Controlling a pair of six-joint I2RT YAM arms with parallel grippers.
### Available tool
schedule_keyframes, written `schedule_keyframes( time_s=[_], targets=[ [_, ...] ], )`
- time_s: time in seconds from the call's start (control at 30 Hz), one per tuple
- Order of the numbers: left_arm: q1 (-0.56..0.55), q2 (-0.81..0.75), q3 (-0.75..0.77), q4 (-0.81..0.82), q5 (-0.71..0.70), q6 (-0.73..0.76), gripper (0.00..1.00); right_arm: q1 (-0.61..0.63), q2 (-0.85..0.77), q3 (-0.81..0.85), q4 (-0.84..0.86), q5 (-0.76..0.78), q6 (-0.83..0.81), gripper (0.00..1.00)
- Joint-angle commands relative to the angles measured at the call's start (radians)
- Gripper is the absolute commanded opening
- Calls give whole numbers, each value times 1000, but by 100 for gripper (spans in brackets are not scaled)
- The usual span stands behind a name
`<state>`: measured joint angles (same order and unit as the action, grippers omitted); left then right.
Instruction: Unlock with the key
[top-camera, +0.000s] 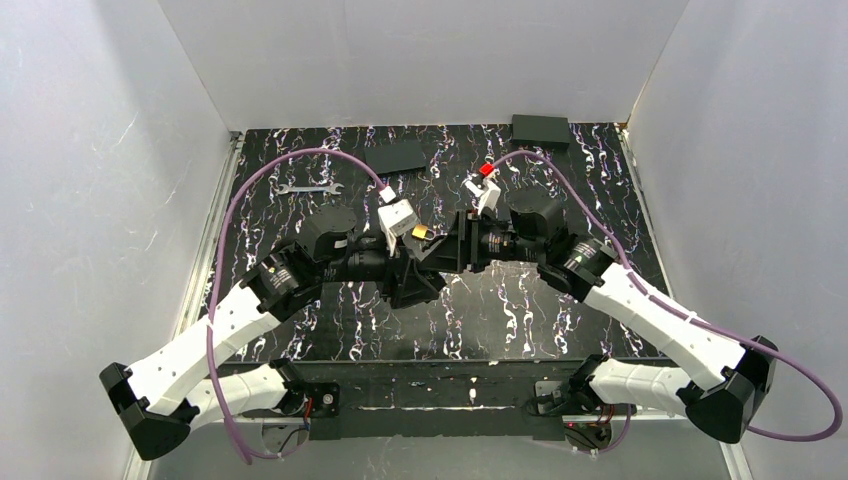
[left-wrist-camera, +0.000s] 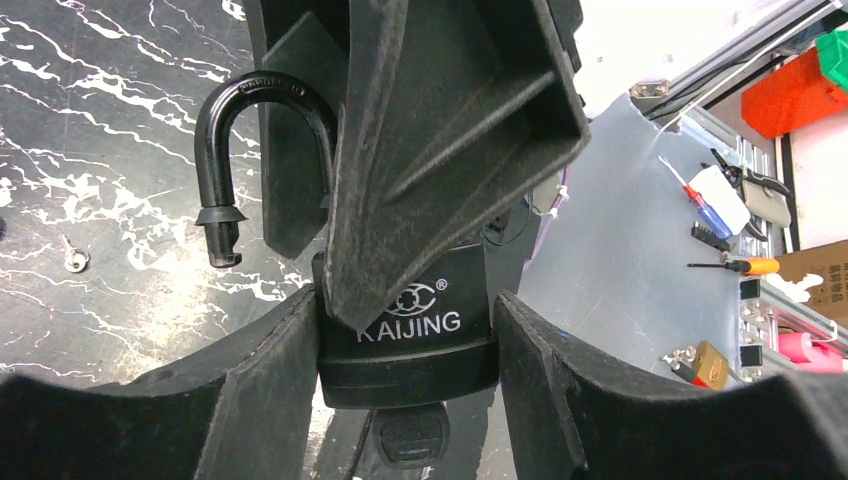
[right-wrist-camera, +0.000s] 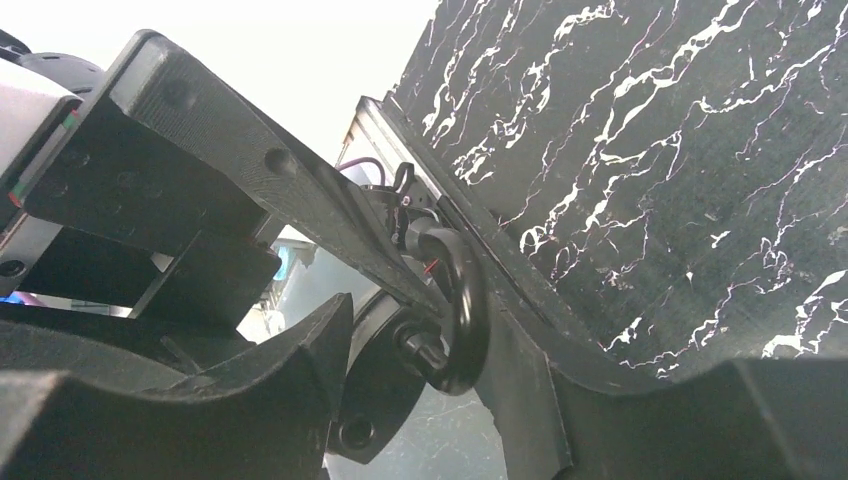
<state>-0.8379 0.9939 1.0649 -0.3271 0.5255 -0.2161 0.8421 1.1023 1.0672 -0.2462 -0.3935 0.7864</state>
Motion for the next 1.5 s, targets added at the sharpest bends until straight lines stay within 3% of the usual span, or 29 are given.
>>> schedule_keyframes(
  time_s=[0.0, 0.43, 0.8, 0.97, 1.17, 1.27, 1.47],
  targets=[
    [-2, -21, 66, 4, 13, 53, 0, -38, -7, 63, -27, -96, -48, 61],
    [-4, 3, 70, 11, 20, 54, 0, -48, 3, 13, 97, -189, 53, 51],
    [-3, 14, 74, -5, 24, 74, 0, -48, 36, -5, 70, -250, 33, 38],
    [-3, 24, 81, -15, 20, 84, 0, -47, 53, 4, 53, -285, 6, 38],
    [-3, 32, 88, -37, -4, 109, 0, -48, 80, 45, -21, -310, -51, 60],
    [-3, 31, 89, -42, -15, 119, 0, -48, 99, 73, -97, -301, -90, 61],
    [-3, 34, 92, -50, -25, 136, 0, -48, 107, 63, -85, -333, -84, 43]
  ],
)
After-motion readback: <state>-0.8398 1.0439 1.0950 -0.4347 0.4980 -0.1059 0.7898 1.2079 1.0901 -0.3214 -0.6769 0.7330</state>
